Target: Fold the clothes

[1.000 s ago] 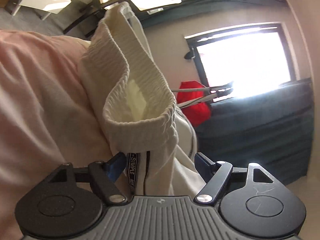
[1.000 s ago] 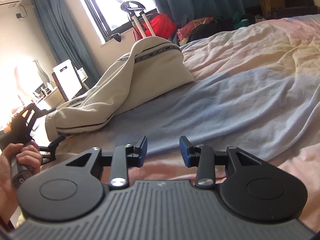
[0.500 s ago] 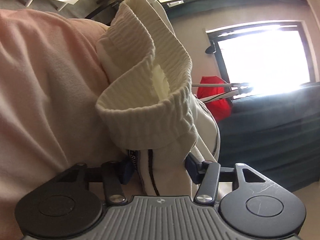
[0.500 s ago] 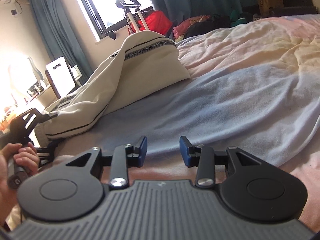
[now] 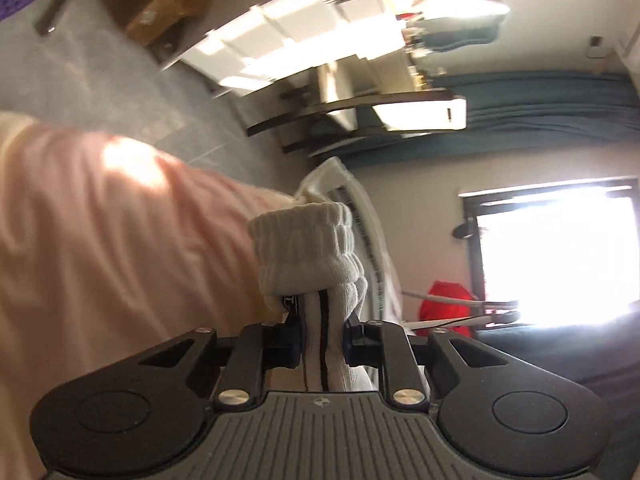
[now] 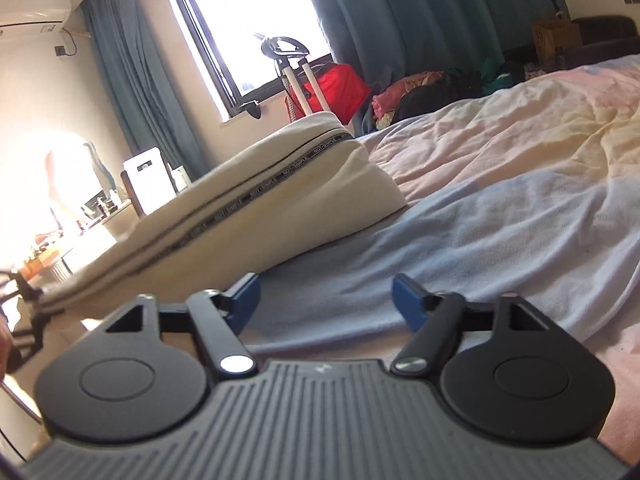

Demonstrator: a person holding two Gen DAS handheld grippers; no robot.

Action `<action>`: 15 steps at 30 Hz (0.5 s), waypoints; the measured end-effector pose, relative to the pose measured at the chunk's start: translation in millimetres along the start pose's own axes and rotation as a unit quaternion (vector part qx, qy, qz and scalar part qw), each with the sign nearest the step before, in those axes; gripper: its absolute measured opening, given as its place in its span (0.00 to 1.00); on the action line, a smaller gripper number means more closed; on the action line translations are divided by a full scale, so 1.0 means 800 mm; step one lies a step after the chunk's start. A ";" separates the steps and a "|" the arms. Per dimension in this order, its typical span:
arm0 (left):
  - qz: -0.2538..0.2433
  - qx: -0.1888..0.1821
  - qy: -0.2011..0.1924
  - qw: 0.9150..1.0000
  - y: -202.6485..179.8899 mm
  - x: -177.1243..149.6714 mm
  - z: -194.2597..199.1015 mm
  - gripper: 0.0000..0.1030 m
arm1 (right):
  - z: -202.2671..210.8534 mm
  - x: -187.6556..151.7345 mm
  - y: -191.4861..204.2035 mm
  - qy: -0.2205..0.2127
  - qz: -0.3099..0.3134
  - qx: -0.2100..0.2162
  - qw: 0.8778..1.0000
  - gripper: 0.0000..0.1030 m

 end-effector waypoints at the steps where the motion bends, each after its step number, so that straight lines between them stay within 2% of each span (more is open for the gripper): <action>1: 0.004 0.012 0.007 1.000 0.012 0.007 0.004 0.21 | -0.006 0.004 0.002 0.011 -0.004 0.004 1.000 0.80; 2: 0.009 0.025 0.014 1.000 0.024 0.013 0.008 0.24 | -0.015 0.010 0.003 0.017 -0.002 0.005 1.000 0.80; 3: 0.013 0.037 0.021 0.999 0.036 0.020 0.012 0.31 | -0.025 0.018 0.005 0.018 0.007 0.004 1.000 0.80; 5: 0.022 0.062 0.034 0.997 0.060 0.033 0.021 0.48 | -0.052 0.039 0.010 0.020 0.030 -0.003 0.999 0.80; 6: 0.022 0.066 0.038 0.997 0.067 0.036 0.024 0.61 | -0.073 0.052 0.013 0.021 0.041 -0.006 0.999 0.80; 7: 0.015 0.058 0.038 0.997 0.066 0.031 0.026 0.72 | -0.097 0.065 0.015 0.025 0.049 -0.008 0.998 0.80; 9: -0.004 0.044 0.053 0.998 0.058 0.011 0.023 0.83 | -0.154 0.092 0.019 0.043 0.058 -0.015 0.997 0.79; 12: -0.028 0.030 0.083 0.996 0.053 -0.021 0.011 0.84 | -0.241 0.136 0.016 0.035 0.059 -0.047 0.997 0.78; 15: -0.080 0.010 0.055 0.995 0.045 -0.040 0.006 0.87 | -0.330 0.177 0.010 0.024 0.060 -0.079 0.995 0.78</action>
Point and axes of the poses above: each gripper's, at about its wrist camera, not at the fingertips, and z roughly against the way its jaws point, y to its left, x to its top, the point moved 8 cm from there along -z, roughly the way its jaws point, and after that the axes turned 14 degrees about -y, right-handed, at the moved point
